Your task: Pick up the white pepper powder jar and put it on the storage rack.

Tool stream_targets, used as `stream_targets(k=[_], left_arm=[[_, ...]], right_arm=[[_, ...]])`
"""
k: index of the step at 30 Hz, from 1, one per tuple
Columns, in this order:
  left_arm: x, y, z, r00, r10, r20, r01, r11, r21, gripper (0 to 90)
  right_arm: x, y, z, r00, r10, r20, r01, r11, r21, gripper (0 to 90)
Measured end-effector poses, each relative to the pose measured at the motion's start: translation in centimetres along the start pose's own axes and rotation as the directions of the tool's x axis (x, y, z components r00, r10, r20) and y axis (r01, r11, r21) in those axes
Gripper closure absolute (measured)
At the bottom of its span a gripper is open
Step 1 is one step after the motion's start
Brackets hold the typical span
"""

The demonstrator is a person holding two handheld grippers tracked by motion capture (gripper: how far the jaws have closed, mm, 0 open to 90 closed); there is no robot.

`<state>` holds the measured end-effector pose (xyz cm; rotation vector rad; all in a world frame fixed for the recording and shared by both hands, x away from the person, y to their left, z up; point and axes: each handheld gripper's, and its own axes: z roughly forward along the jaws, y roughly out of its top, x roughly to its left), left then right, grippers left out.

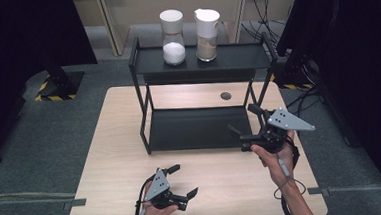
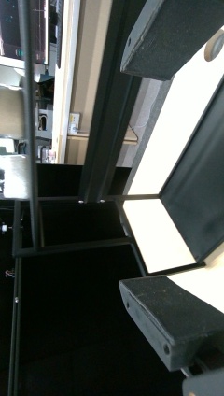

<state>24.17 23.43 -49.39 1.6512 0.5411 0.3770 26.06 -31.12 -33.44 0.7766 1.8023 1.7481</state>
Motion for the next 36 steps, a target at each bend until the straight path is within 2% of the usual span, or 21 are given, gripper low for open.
stream_targets(k=[13, 22, 36], left_arm=[[0.0, 0.0, -0.1, 0.9999, -0.004, -0.010, 0.004, 1.0000, -0.004, 0.2], [0.0, 0.0, -0.2, 0.9998, -0.003, -0.018, 0.002, 1.0000, -0.008, 0.2], [0.1, 0.0, -0.2, 0.9997, -0.004, -0.025, 0.004, 0.9999, -0.010, 0.3]], right_arm=[[1.6, -3.7, -1.2, 0.9999, -0.012, -0.007, 0.012, 1.000, 0.021, 0.4], [2.5, -6.4, -1.9, 0.9999, 0.006, -0.012, -0.006, 1.000, 0.027, 0.4], [3.3, -9.6, -3.5, 0.9995, 0.031, 0.004, -0.031, 0.999, 0.034, 0.4]])
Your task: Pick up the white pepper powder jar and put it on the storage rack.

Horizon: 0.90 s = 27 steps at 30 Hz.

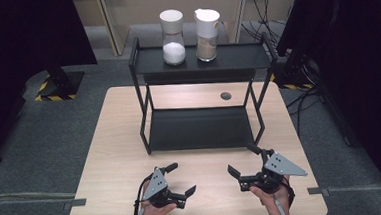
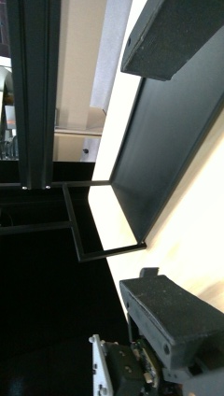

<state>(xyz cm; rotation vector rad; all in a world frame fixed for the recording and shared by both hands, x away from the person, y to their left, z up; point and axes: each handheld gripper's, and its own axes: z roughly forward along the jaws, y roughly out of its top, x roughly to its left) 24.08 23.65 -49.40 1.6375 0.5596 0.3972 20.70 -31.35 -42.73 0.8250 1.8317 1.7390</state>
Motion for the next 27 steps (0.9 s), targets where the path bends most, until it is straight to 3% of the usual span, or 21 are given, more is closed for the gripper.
stream_targets(k=[13, 27], left_arm=[[0.1, 0.0, 0.0, 1.0000, -0.001, -0.003, 0.001, 1.0000, -0.006, 0.3], [0.1, 0.0, -0.2, 0.9999, -0.004, -0.009, 0.004, 0.9999, -0.015, 0.3]], right_arm=[[0.5, -2.5, 0.0, 0.9994, 0.028, -0.020, -0.027, 0.999, 0.025, 0.4], [0.6, -3.9, 0.5, 0.9989, 0.033, -0.035, -0.030, 0.998, 0.060, 0.4]])
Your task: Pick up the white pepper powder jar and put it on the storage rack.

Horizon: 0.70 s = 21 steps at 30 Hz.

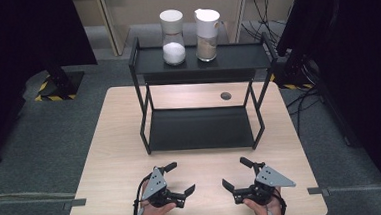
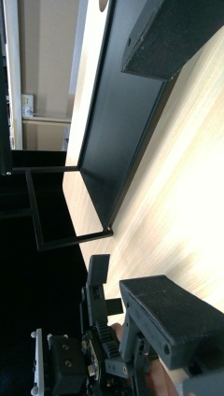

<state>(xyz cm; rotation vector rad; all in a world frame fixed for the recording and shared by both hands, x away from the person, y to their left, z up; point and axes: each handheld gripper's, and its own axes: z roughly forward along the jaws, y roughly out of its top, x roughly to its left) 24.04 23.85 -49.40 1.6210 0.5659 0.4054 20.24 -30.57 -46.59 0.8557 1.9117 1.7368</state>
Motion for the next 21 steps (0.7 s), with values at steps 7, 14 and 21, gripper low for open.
stream_targets(k=[7, 14, 21], left_arm=[[0.00, -0.05, 0.00, 1.0000, -0.005, -0.003, 0.005, 1.0000, -0.004, 0.3], [-0.06, -0.04, -0.11, 1.0000, -0.001, 0.000, 0.001, 1.0000, -0.004, 0.3], [-0.07, -0.06, -0.22, 1.0000, 0.003, 0.000, -0.003, 1.0000, -0.008, 0.3]], right_arm=[[-0.02, -0.43, -0.01, 1.0000, 0.007, -0.007, -0.007, 1.000, 0.000, 0.4], [-0.11, -0.75, -0.03, 0.9998, 0.017, -0.006, -0.017, 1.000, 0.003, 0.4], [-0.07, -0.88, 0.05, 0.9998, 0.018, -0.005, -0.018, 1.000, 0.010, 0.4]])
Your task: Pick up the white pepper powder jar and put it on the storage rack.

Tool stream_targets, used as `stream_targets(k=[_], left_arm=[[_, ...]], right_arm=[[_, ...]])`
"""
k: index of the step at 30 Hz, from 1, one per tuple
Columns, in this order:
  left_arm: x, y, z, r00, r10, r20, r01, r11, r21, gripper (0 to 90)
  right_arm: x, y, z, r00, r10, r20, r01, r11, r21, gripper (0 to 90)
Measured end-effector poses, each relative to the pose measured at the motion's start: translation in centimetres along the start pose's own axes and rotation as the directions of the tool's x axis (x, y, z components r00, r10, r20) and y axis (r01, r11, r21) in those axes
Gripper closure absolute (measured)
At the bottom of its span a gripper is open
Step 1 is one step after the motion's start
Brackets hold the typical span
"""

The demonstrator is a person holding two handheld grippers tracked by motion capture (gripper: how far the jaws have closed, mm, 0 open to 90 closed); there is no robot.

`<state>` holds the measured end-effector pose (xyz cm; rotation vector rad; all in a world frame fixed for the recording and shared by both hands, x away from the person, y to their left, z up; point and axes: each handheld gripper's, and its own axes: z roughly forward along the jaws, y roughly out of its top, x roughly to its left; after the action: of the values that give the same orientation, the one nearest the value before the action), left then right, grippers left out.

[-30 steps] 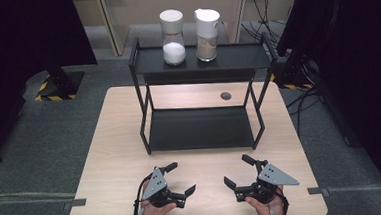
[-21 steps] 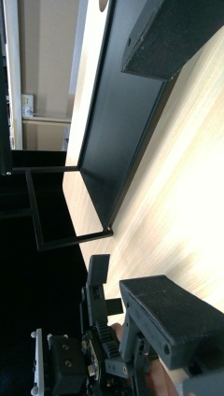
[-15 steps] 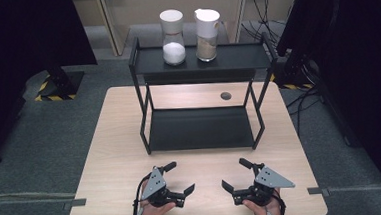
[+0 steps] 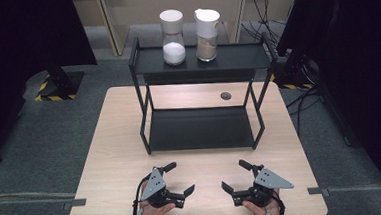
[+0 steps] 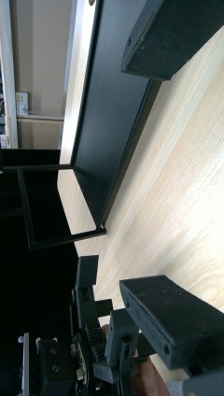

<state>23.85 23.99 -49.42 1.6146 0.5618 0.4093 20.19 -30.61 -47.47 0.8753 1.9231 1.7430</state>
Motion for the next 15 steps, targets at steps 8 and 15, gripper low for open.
stream_targets(k=[8, 15], left_arm=[[-0.03, -0.01, 0.01, 1.0000, 0.000, -0.002, 0.000, 1.0000, 0.000, 0.3], [-0.03, -0.02, 0.00, 1.0000, 0.000, -0.002, 0.000, 1.0000, -0.001, 0.3]], right_arm=[[-0.11, -0.08, -0.12, 1.0000, 0.004, 0.005, -0.004, 1.000, -0.004, 0.4], [-0.11, -0.15, -0.03, 1.0000, 0.006, 0.004, -0.006, 1.000, 0.000, 0.4]])
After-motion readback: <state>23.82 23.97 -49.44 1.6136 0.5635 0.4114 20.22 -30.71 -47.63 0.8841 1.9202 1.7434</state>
